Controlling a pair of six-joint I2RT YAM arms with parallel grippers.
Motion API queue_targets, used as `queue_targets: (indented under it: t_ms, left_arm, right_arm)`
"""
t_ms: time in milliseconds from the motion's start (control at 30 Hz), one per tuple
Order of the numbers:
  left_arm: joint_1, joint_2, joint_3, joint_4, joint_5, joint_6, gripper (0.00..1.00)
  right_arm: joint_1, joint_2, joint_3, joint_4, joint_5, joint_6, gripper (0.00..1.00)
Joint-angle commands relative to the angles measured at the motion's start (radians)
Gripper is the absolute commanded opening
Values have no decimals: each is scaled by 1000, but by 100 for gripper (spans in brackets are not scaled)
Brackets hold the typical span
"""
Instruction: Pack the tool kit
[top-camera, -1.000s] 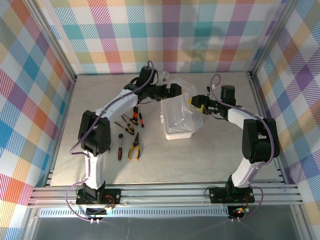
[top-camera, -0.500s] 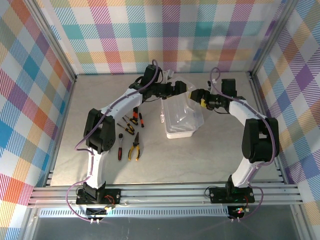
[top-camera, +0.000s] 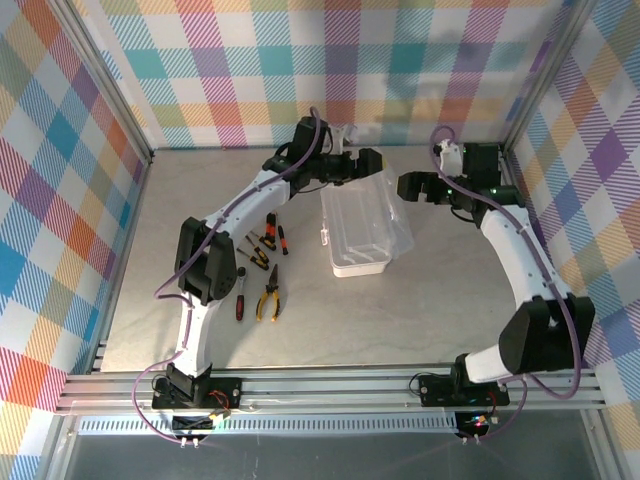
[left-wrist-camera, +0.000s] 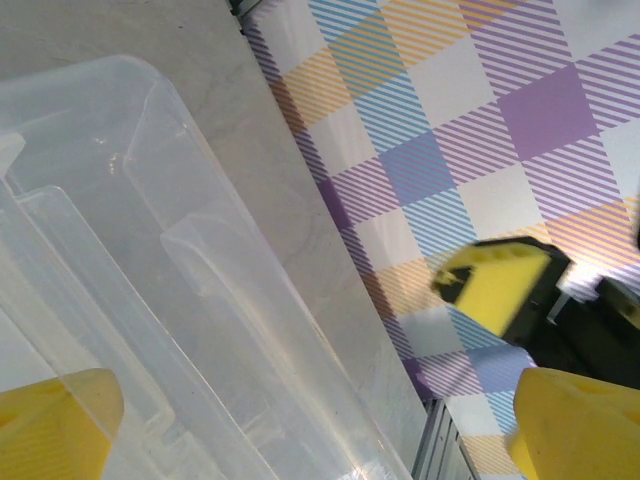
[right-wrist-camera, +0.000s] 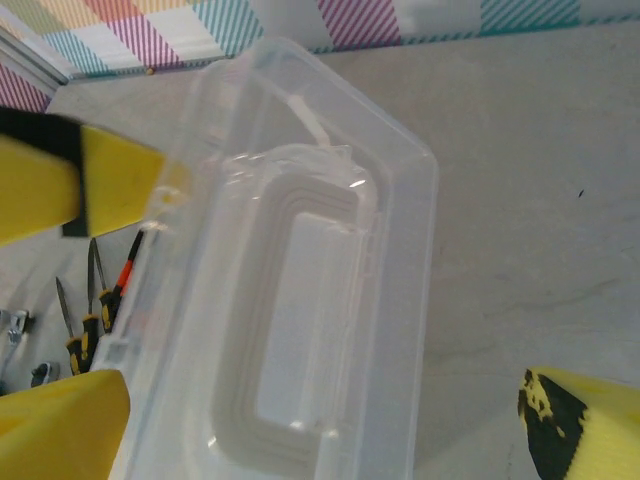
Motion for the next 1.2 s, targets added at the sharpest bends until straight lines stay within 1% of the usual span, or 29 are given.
queue_targets:
  t_ms: [0,167,267,433,567,733,967,1167]
  left_arm:
    - [-17,28,66,23,31,-20,100]
    - [-25,55,104,23,37,-32,100]
    - [-26,55,108,21,37,-31,100]
    - [-30,58,108,21,36,-31,100]
    - [-31,59,108,23,36,-30,100]
    - [-32,62,111,24,37,-31,100]
    - [-31,57,113,-5,25,-6,100]
    - [-25,41,110,-47,5,29,100]
  right_arm:
    - [63,-21,15,-105,103,-112,99]
    - [157,-19,19,-139,200,-146,99]
    - [199,-12,35,-147,224,-149,99]
    - [239,26,85,-180,244,-144,99]
    - [277,73,108,-203,315,-147,99]
    - [320,124,118,-209,369,-142,99]
    - [344,165,144,-224,456,-138,100]
    - [352,172,149,-236,490,-139,91]
